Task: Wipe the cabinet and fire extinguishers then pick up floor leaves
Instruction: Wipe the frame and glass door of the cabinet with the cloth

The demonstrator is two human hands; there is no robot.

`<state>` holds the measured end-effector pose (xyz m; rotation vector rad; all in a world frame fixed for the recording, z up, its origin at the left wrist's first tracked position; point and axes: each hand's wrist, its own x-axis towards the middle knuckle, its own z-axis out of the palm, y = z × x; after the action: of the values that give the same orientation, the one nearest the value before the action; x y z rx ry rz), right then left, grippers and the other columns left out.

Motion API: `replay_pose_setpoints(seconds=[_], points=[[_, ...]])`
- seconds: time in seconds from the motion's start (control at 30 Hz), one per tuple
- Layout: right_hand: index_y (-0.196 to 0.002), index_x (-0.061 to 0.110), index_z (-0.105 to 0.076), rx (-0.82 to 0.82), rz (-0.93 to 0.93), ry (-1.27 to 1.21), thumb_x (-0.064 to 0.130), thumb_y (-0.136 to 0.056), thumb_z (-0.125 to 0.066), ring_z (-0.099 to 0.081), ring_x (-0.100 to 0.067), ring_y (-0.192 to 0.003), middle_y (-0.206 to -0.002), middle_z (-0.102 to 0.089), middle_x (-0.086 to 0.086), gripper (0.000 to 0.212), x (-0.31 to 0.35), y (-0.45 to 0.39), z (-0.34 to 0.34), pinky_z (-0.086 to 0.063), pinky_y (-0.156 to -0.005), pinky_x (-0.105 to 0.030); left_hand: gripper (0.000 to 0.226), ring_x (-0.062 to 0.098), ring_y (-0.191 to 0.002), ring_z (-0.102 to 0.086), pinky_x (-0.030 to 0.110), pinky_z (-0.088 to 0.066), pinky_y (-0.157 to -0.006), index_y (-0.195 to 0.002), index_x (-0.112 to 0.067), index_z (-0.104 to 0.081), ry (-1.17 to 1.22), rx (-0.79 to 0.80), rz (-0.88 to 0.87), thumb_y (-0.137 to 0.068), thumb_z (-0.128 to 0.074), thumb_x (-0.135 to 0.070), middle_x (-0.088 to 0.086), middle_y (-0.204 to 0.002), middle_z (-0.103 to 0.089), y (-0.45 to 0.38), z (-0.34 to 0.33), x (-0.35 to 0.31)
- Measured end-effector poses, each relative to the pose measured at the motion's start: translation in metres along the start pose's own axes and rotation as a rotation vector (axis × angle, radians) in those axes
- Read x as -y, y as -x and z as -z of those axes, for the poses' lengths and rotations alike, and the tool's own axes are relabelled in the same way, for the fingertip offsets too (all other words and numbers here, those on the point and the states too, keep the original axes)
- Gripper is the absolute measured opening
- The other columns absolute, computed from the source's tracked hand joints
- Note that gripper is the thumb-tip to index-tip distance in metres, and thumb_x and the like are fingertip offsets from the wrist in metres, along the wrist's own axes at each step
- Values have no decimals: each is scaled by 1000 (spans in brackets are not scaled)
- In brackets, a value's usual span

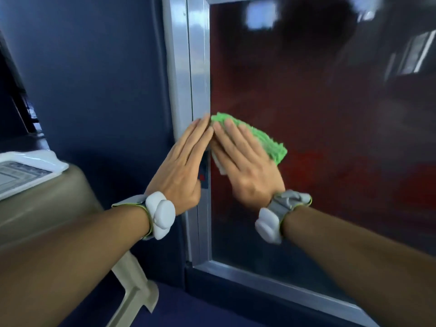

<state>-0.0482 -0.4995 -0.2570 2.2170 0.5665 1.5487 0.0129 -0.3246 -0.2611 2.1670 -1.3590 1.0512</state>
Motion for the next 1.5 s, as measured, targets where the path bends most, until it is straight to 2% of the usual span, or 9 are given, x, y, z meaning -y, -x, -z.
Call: replay_pose_setpoints(seconds=[0.3, 0.5, 0.67, 0.87, 1.0, 1.13, 1.33, 1.43, 1.5], points=[[-128, -7, -60, 257, 364, -34, 10, -104, -29, -48, -43, -132, -139, -54, -25, 42, -29, 4, 14, -39, -109, -57, 95, 23, -155, -2, 40, -15, -126, -156, -3, -13, -66, 100, 52, -67, -44, 7, 9, -167, -6, 39, -1, 1], [-135, -5, -53, -32, -82, 81, 2, -97, -40, -40, -44, -138, -146, -47, -23, 41, -21, -7, 12, -29, -116, -56, 96, 27, -155, 2, 46, -14, -126, -156, 1, -11, -89, 67, 115, -67, -47, 2, 10, -167, -2, 37, -23, -5], [-138, -8, -48, 142, 57, -37, 8, -104, -26, -38, -43, -139, -147, -43, -25, 44, 48, 82, -26, -28, -117, -55, 92, 33, -154, 1, 49, -15, -124, -155, 4, -8, -193, 64, 95, -69, -42, 2, 17, -166, -2, 43, -35, -10], [-128, -1, -62, 405, 526, 0, 14, -99, -52, -48, -36, -134, -140, -54, -19, 35, 38, 90, -21, -39, -113, -49, 94, 33, -154, 0, 47, -15, -125, -155, 4, -8, -235, 73, 65, -70, -46, 3, 19, -165, -2, 47, -34, -14], [-132, -2, -58, 165, 272, 71, 9, -103, -26, -42, -40, -137, -146, -48, -20, 44, -11, 30, 0, -32, -116, -52, 94, 34, -154, -3, 46, -15, -125, -155, 4, -9, -156, 35, 36, -66, -40, 5, 20, -165, -5, 44, -34, -10], [-134, -6, -54, 50, 14, 74, 9, -105, -29, -44, -42, -136, -145, -48, -22, 41, 24, 55, -12, -37, -112, -55, 91, 36, -154, -3, 49, -17, -124, -154, 7, -11, -120, 9, 40, -67, -38, 9, 23, -164, -7, 47, -43, -9], [-144, -2, -43, 417, 245, 21, 5, -101, -21, -28, -35, -146, -156, -34, -17, 49, 104, 177, -53, -10, -122, -50, 93, 37, -153, -3, 51, -18, -123, -154, 6, -11, -188, 122, -93, -68, -44, 8, 23, -164, -6, 66, -52, -19], [-142, 7, -50, 677, 517, 124, 23, -98, -38, -30, -27, -147, -156, -36, -9, 49, 108, 204, -49, -2, -121, -48, 92, 36, -154, -4, 52, -18, -123, -156, 1, -12, -252, 198, -228, -69, -42, 5, 20, -165, -7, 76, -54, -22], [-135, 10, -59, 645, 518, 77, 28, -95, -54, -37, -26, -143, -151, -45, -6, 44, 93, 190, -45, -8, -122, -46, 92, 37, -153, -6, 52, -18, -123, -156, 0, -14, -250, 169, -229, -68, -42, 6, 18, -165, -9, 72, -53, -25]])
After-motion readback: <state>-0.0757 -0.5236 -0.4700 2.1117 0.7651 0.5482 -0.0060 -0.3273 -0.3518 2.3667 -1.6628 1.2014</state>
